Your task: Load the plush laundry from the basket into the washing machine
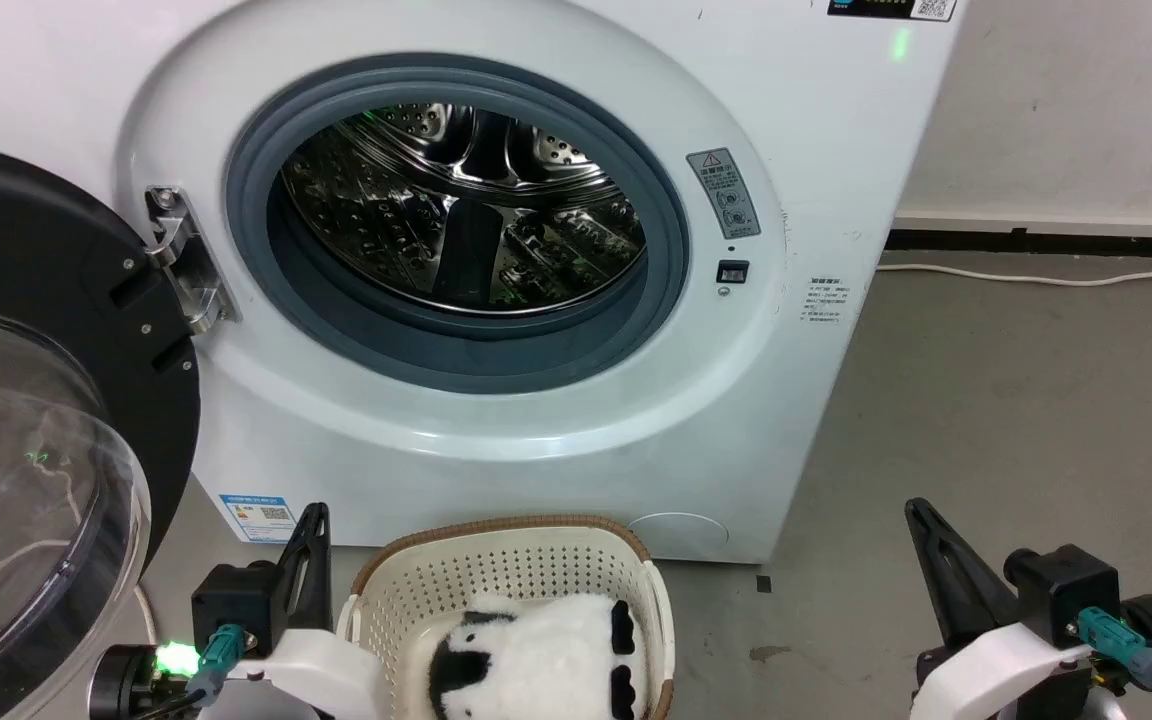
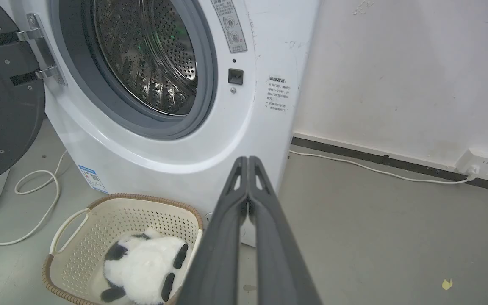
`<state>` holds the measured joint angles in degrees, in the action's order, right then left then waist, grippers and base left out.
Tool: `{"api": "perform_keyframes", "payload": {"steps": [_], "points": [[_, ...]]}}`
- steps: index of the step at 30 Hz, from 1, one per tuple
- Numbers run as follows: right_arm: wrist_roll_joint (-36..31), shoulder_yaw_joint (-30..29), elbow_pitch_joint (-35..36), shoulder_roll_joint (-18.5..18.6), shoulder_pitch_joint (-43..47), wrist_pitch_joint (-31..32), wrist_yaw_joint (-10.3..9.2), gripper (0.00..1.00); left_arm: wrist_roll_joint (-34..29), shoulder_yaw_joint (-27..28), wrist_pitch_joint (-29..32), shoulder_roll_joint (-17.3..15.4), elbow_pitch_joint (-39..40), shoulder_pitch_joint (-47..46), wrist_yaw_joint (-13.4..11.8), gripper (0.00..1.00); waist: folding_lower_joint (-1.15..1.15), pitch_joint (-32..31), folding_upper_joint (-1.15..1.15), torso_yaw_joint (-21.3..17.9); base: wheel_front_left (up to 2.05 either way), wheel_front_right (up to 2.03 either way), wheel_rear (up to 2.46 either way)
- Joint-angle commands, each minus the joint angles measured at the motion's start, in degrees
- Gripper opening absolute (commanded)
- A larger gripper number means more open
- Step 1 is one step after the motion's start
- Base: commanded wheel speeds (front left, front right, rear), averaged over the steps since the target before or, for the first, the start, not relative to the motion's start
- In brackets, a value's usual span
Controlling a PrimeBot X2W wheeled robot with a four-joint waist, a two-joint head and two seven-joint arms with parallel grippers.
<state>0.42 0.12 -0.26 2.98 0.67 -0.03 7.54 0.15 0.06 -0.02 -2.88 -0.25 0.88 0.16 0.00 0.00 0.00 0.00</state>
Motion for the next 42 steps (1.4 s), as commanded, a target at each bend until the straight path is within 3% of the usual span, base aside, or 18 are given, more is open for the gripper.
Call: {"api": "perform_keyframes", "payload": {"steps": [1,42], "points": [[-0.42,-0.12,0.26,-0.11,-0.67,0.03,-0.05,0.0,-0.15,-0.06,0.02,0.01,0.25,-0.88,-0.16,0.0,0.0,0.0,0.0,0.0,0.0,0.0,0.0],[-0.42,-0.12,0.26,-0.11,-0.67,0.03,-0.05,0.0,-0.15,-0.06,0.02,0.01,0.25,-0.88,-0.16,0.0,0.0,0.0,0.0,0.0,0.0,0.0,0.0]]}}
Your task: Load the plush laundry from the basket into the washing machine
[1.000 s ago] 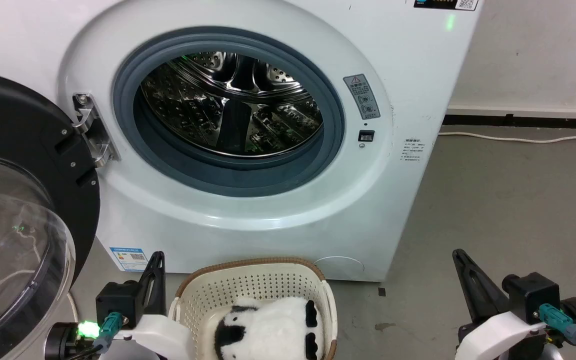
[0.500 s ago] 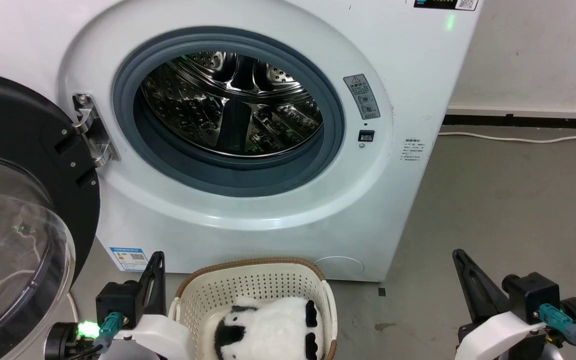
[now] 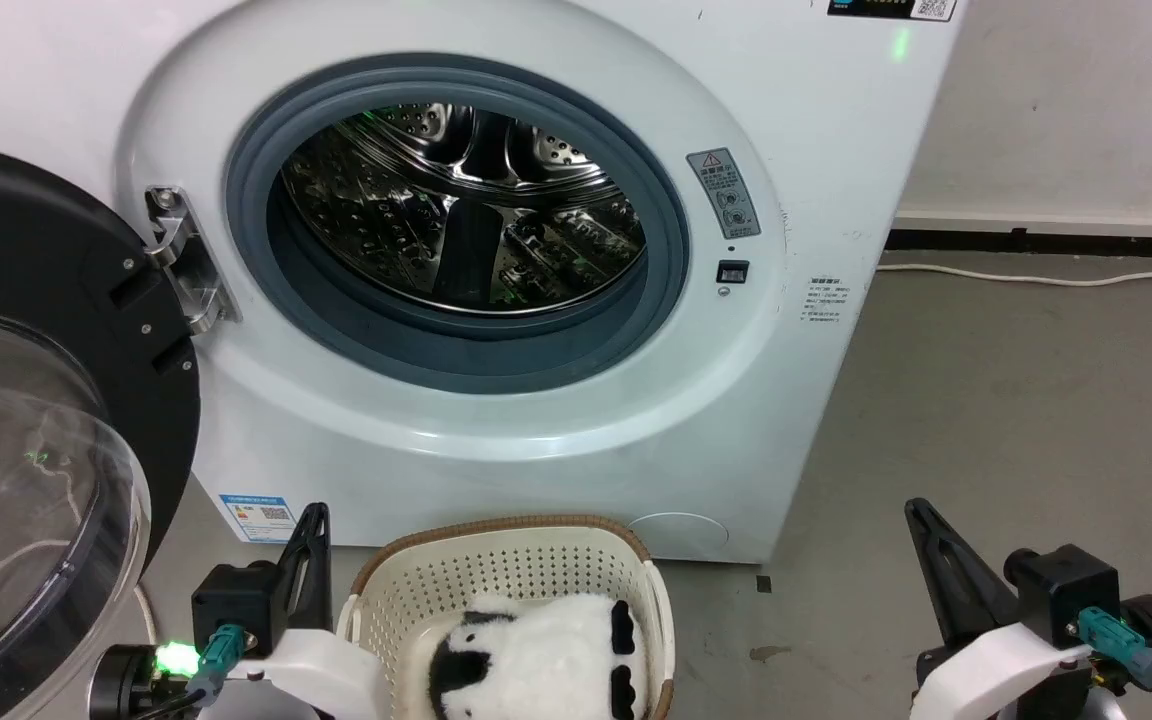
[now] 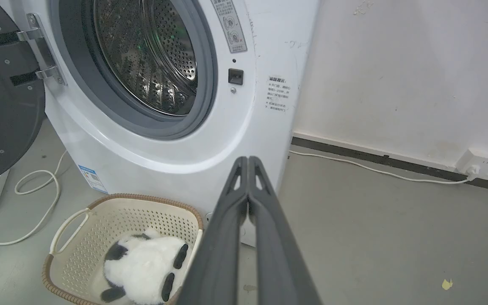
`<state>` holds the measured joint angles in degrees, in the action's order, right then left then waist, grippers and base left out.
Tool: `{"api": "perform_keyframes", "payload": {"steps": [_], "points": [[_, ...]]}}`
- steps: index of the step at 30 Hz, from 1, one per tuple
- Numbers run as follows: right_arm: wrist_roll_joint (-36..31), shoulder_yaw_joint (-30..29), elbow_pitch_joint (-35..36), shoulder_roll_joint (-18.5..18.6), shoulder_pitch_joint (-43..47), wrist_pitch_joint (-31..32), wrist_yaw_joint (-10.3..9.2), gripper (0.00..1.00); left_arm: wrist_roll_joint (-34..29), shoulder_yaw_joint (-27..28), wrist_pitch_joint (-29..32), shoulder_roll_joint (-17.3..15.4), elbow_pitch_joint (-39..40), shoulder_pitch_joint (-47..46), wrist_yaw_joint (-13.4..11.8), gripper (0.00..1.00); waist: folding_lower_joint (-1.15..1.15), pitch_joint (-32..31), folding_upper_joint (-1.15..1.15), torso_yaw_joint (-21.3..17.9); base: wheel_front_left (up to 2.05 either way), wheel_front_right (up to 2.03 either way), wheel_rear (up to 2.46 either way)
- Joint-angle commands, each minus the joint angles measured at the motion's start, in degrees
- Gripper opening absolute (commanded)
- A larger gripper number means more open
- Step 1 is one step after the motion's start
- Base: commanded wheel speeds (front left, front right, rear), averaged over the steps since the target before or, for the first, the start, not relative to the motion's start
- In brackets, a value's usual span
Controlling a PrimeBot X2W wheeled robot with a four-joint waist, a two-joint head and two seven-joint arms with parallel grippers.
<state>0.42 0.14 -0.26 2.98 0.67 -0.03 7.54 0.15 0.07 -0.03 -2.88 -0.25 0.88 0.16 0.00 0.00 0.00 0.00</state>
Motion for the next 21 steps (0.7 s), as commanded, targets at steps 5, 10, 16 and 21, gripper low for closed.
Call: {"api": "perform_keyframes", "payload": {"steps": [5,10,16,21], "points": [[-0.42,-0.14,0.26,-0.11,-0.67,0.03,-0.05,0.0,-0.15,-0.07,0.03,0.01,0.25,-0.88,-0.16,0.0,0.0,0.0,0.0,0.0,0.0,0.0,0.0],[-0.42,-0.14,0.26,-0.11,-0.67,0.03,-0.05,0.0,-0.15,-0.07,0.03,0.01,0.25,-0.88,-0.16,0.0,0.0,0.0,0.0,0.0,0.0,0.0,0.0],[-0.42,-0.14,0.26,-0.11,-0.67,0.03,-0.05,0.0,-0.15,-0.07,0.03,0.01,0.25,-0.88,-0.16,0.0,0.0,0.0,0.0,0.0,0.0,0.0,0.0],[-0.42,-0.14,0.26,-0.11,-0.67,0.03,-0.05,0.0,-0.15,-0.07,0.03,0.01,0.25,-0.88,-0.16,0.0,0.0,0.0,0.0,0.0,0.0,0.0,0.0]]}}
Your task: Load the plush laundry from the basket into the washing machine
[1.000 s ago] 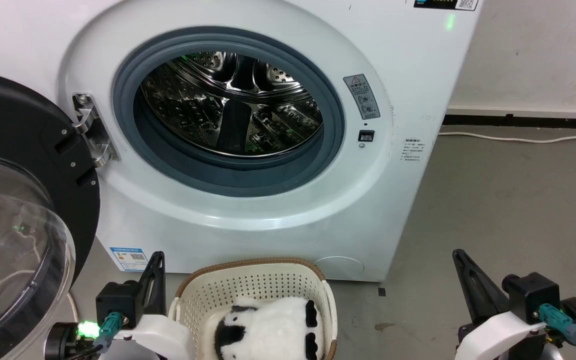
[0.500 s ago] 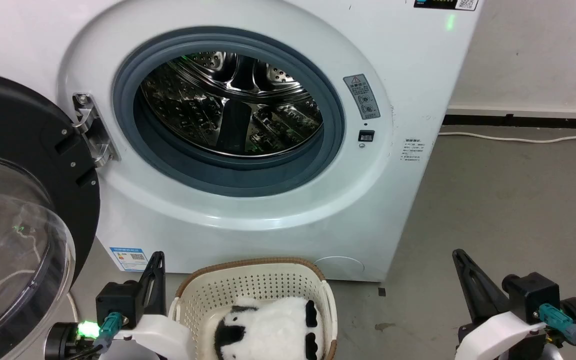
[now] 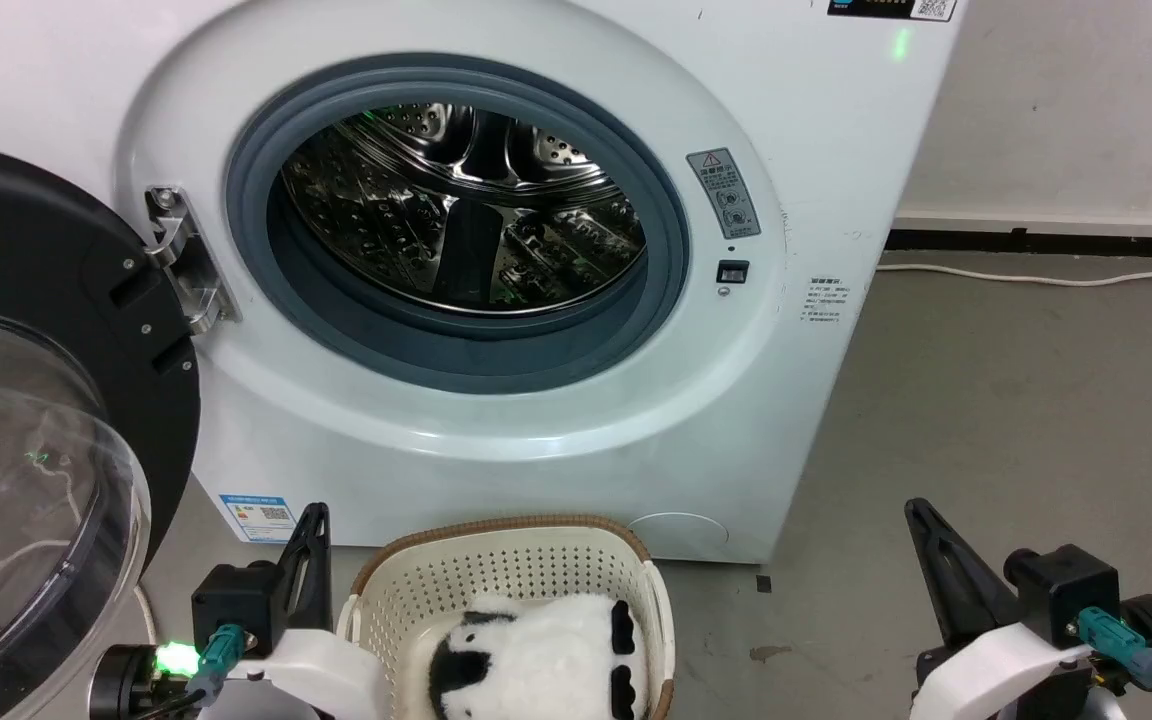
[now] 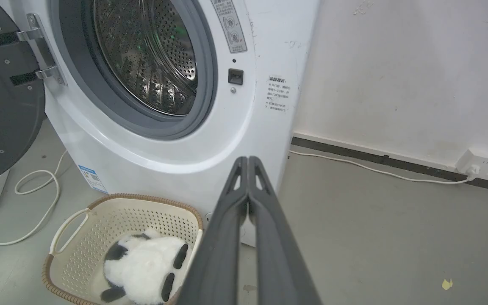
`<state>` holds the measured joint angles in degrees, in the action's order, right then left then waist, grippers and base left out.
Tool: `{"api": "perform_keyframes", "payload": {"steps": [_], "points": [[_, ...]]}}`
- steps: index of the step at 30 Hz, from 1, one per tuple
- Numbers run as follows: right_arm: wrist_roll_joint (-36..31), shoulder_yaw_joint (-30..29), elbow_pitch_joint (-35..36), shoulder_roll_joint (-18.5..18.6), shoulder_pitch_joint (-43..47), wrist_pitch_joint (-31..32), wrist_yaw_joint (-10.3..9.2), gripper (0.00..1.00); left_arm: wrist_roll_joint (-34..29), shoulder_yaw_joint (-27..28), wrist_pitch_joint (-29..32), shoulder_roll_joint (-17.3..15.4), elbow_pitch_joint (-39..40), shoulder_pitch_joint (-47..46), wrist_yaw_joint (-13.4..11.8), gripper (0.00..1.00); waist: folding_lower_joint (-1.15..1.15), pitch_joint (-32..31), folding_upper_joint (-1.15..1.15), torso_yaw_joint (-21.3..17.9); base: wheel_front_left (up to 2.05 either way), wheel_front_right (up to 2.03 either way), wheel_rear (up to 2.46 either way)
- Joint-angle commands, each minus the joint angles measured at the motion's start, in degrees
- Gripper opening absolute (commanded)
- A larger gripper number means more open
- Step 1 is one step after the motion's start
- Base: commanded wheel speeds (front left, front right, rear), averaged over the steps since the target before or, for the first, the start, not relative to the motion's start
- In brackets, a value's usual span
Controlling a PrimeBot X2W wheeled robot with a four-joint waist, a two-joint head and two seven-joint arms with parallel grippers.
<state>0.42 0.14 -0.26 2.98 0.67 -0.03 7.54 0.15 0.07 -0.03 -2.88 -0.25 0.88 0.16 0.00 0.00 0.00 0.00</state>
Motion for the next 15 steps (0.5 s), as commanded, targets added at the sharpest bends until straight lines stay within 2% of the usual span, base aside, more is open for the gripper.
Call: {"api": "perform_keyframes", "payload": {"steps": [1,2,3,15], "points": [[-0.42,-0.14,0.26,-0.11,-0.67,0.03,-0.05,0.0,-0.15,-0.07,0.03,0.01,0.25,-0.88,-0.16,0.0,0.0,0.0,0.0,0.0,0.0,0.0,0.0],[-0.42,-0.14,0.26,-0.11,-0.67,0.03,-0.05,0.0,-0.15,-0.07,0.03,0.01,0.25,-0.88,-0.16,0.0,0.0,0.0,0.0,0.0,0.0,0.0,0.0],[0.0,-0.01,0.0,0.0,0.0,0.0,0.0,1.0,0.0,0.01,0.01,0.0,0.0,0.0,0.0,1.0,0.0,0.0,0.0,0.0,0.0,0.0,0.0],[1.12,-0.44,-0.04,-0.01,0.57,-0.89,0.0,1.0,0.37,-0.96,-0.89,0.0,0.04,0.06,-0.3,1.0,0.0,0.18,0.0,-0.18,0.0,0.0,0.0]]}}
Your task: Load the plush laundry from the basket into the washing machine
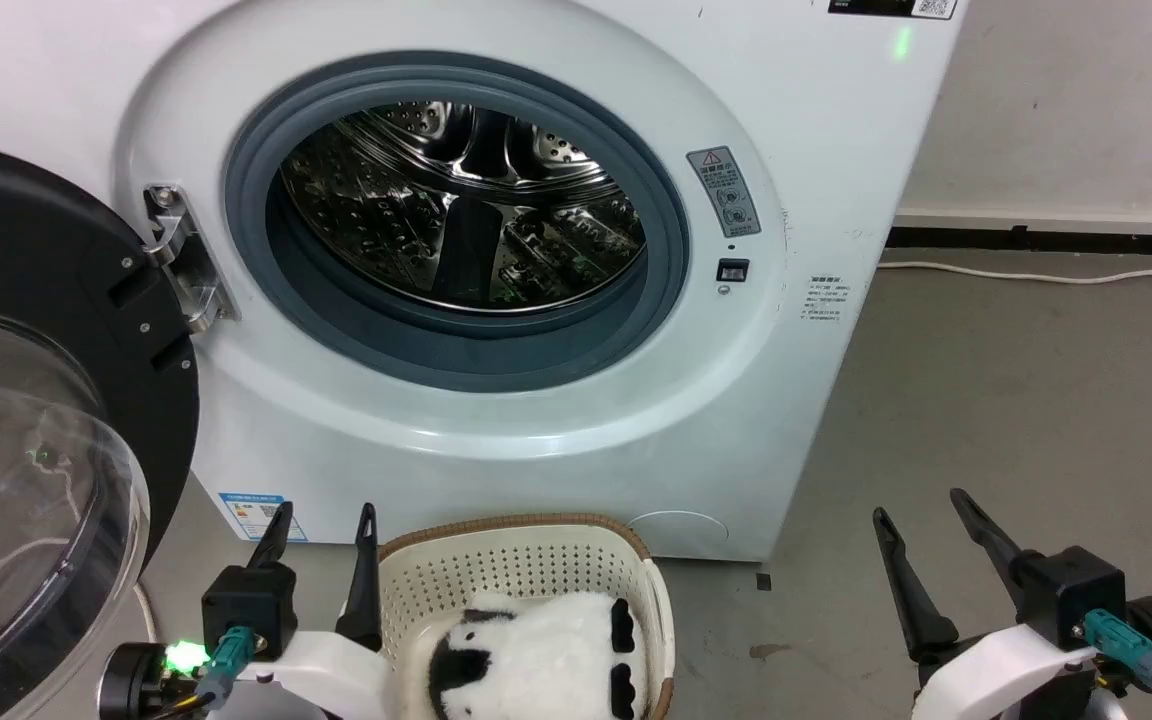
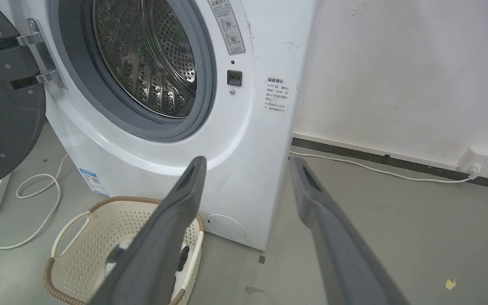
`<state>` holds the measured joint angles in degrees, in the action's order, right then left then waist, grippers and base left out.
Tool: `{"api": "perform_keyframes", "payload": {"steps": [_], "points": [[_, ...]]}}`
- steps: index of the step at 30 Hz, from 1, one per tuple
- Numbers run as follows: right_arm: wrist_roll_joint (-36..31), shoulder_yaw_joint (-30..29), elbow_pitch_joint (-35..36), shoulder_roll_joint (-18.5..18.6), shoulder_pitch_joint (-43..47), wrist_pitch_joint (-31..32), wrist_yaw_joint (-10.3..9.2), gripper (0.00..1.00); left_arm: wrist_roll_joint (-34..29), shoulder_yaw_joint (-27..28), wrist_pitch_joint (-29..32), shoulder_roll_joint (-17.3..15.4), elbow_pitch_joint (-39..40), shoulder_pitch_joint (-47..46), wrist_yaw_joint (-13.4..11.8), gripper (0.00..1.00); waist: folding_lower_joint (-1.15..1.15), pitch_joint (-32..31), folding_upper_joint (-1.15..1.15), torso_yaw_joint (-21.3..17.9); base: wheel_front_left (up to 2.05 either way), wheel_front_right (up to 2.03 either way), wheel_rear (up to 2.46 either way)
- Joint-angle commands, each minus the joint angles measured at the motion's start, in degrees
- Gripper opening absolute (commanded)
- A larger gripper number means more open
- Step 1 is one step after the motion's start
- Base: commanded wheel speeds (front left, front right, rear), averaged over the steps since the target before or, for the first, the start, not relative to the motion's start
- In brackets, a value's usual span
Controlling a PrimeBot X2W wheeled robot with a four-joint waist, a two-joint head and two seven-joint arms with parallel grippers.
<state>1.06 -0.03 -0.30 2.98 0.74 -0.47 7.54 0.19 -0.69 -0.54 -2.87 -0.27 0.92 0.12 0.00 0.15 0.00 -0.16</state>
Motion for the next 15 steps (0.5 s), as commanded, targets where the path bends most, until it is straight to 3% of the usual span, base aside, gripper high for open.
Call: {"api": "perform_keyframes", "payload": {"steps": [1,15], "points": [[0.53,-0.25,-0.01,-0.01,0.57,-0.57,0.0,1.0,0.4,-0.35,-0.5,-0.01,0.04,0.02,-0.3,1.0,0.0,0.1,0.0,-0.06,0.0,0.0,0.0],[2.39,-0.32,-0.18,-0.02,0.35,-2.25,-0.01,1.0,1.88,-2.85,-2.17,-0.01,-4.24,-1.41,-0.09,1.0,0.0,3.12,0.0,-1.65,0.0,0.0,0.0]]}}
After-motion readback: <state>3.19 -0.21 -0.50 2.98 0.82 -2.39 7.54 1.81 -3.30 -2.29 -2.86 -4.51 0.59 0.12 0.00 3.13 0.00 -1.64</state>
